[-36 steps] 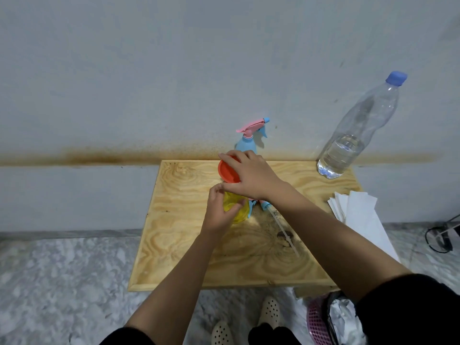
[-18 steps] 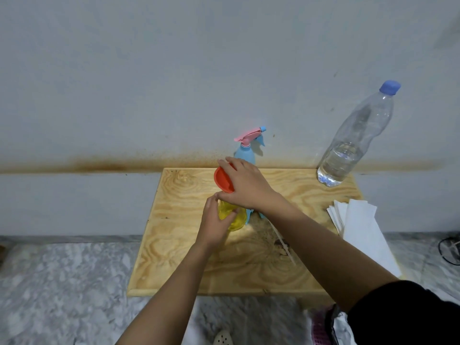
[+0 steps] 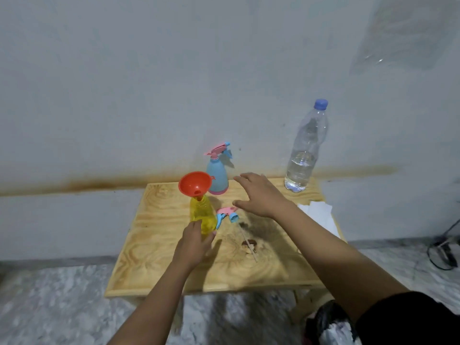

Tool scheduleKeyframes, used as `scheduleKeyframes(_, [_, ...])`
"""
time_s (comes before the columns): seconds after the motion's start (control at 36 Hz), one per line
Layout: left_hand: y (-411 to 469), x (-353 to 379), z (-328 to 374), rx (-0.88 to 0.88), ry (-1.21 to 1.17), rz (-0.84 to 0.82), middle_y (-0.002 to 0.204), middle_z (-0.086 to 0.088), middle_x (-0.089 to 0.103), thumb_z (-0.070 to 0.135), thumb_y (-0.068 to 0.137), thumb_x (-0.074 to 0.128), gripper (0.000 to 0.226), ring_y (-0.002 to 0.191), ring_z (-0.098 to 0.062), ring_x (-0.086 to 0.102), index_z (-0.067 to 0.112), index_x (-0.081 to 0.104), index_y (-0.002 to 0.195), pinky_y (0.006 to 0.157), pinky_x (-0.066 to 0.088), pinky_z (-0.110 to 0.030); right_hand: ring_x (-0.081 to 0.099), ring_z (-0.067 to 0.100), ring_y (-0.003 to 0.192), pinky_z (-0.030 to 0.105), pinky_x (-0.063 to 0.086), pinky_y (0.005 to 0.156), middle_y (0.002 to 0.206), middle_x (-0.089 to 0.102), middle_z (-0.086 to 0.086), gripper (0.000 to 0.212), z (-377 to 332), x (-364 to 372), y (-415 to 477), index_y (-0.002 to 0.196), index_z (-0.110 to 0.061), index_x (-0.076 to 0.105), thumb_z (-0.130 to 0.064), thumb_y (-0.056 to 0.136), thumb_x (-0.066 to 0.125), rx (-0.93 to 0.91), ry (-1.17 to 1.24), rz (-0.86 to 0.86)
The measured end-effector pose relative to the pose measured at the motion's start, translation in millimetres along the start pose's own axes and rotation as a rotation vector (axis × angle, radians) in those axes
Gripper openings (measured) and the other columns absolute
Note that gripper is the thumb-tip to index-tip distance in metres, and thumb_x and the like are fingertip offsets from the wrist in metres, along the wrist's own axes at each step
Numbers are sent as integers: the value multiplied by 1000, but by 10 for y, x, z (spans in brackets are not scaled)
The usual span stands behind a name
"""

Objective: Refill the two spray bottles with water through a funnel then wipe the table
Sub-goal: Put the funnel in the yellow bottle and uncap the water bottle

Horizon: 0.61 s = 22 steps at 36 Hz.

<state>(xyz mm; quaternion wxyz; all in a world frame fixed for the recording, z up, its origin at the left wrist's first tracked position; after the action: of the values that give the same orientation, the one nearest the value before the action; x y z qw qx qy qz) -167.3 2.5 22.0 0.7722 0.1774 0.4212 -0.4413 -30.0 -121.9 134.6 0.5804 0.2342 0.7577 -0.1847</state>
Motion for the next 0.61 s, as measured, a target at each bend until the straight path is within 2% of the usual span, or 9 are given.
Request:
scheduleKeyframes(0.19, [12,337,592,188,79,-67,143,-7,41,42,92,52,61,132,-21,36,12,34,142,103,36,-34,30,26,136,37,25,111,149,31,8,69,837,169,-551,145,-16,27,-42,88,56,245,-6,-71])
scheduleKeyframes(0.28, [188,390,951,261,124,-88,148,-7,36,45,93,50,64,137,-20,30,11,30,144,108,30,-33,37,29,130,38,34,105,144,38,10,66,1154,193,-697,142,-14,31,-41,87,57,340,28,-72])
scheduleKeyframes(0.36, [446,406,1323,307,163,-86,153,-8,25,45,95,45,67,141,-21,23,7,23,147,110,23,-32,42,26,126,36,39,99,137,45,9,62,1419,194,-731,139,-14,34,-40,87,56,390,54,-40])
scheduleKeyframes(0.61, [1393,278,2504,512,40,26,156,-10,18,47,93,49,78,143,-19,17,4,14,148,111,17,-25,43,24,125,31,40,93,135,44,7,69,2082,124,-320,140,-16,28,-40,84,61,550,177,127])
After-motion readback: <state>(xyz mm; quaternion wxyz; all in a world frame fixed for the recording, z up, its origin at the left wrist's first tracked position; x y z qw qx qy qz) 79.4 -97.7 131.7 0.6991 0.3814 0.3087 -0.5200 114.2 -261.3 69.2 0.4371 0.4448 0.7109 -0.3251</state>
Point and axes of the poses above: each hand's wrist, its own y-axis towards the middle knuckle, its own x-axis out of the palm, z = x × y, the point moved 5 cm from there along y, towards the middle knuckle
